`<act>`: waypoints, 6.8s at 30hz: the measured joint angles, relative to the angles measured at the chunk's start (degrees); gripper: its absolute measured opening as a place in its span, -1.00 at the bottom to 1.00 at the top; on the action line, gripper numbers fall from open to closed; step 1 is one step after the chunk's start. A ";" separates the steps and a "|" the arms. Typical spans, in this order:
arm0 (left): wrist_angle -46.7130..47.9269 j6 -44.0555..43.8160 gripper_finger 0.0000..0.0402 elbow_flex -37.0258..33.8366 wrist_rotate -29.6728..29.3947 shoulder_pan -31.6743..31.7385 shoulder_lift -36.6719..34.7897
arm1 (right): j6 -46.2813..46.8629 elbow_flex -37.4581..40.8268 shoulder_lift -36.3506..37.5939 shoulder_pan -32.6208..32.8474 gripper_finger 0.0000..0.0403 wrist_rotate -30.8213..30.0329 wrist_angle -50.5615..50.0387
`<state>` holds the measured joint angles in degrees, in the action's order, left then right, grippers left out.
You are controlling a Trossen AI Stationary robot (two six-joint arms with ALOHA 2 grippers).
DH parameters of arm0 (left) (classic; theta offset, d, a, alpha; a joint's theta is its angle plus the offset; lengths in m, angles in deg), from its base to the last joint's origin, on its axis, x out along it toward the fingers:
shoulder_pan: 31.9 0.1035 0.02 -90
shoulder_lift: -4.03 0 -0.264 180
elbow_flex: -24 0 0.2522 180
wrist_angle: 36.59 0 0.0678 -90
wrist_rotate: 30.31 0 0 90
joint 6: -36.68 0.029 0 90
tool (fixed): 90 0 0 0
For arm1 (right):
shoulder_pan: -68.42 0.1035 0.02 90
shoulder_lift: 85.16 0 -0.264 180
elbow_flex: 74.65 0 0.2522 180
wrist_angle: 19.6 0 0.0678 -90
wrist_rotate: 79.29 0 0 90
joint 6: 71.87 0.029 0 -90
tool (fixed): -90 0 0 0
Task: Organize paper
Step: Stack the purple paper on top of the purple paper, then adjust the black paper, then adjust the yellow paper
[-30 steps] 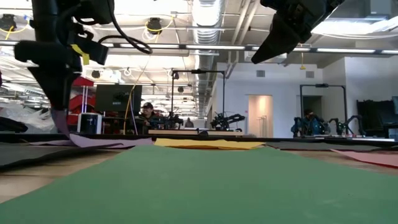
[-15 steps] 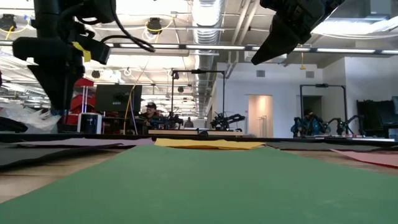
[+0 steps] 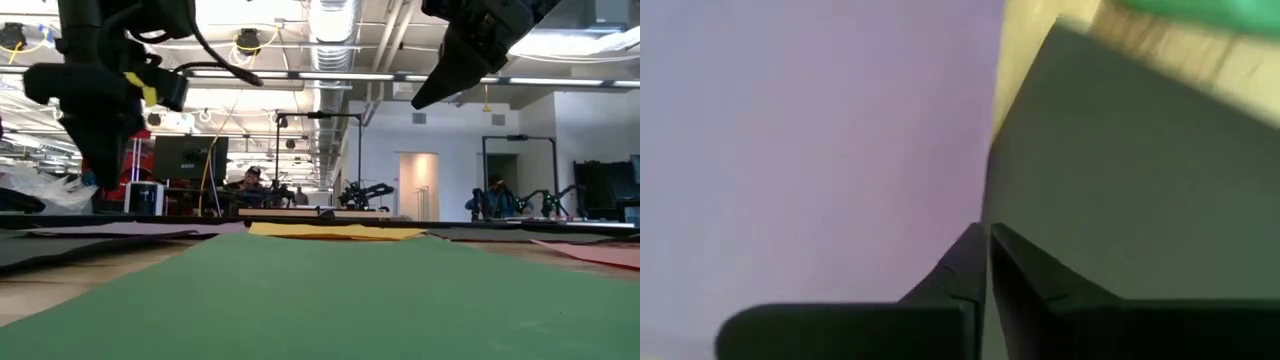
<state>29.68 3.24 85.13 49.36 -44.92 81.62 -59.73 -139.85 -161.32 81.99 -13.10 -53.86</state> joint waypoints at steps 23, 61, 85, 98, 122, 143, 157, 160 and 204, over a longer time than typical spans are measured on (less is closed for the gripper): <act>-0.32 8.78 -1.00 -0.67 -5.83 4.10 11.76 | 0.44 0.00 -0.02 0.27 -1.00 -0.01 -0.56; 3.65 1.85 -1.00 -8.95 8.72 3.63 2.80 | 1.49 0.00 -0.02 0.27 -1.00 0.00 -1.73; 11.40 -4.13 -1.00 -11.13 0.03 4.11 1.50 | 2.26 0.00 -0.02 0.27 -1.00 0.00 -1.76; 9.09 -1.30 -1.00 -13.87 4.01 7.57 1.83 | 3.00 0.00 -0.02 0.27 -1.00 0.00 -1.81; 1.59 -11.52 -1.00 -10.08 7.19 0.30 1.76 | 2.95 0.00 -0.02 1.47 -1.00 0.00 -1.85; -0.38 -24.93 -1.00 -6.12 6.78 -13.22 2.22 | 2.84 -0.02 -0.02 2.48 -1.00 -0.09 -1.78; 0.66 -19.79 -1.00 -11.16 -0.18 -2.43 2.16 | 2.36 -0.02 -0.02 2.37 -1.00 -0.50 -1.78; -0.69 -19.64 -1.00 -12.92 -0.13 -0.44 1.86 | 2.36 -0.02 -0.02 2.37 -1.00 -0.50 -1.85; -41.45 -2.17 -1.00 -9.17 -7.47 25.77 3.49 | 2.36 -0.02 -0.02 2.41 -1.00 -0.11 -2.06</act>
<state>-11.77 1.07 75.97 41.89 -19.15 85.11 -57.37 -139.87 -161.35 84.40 -13.21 -55.92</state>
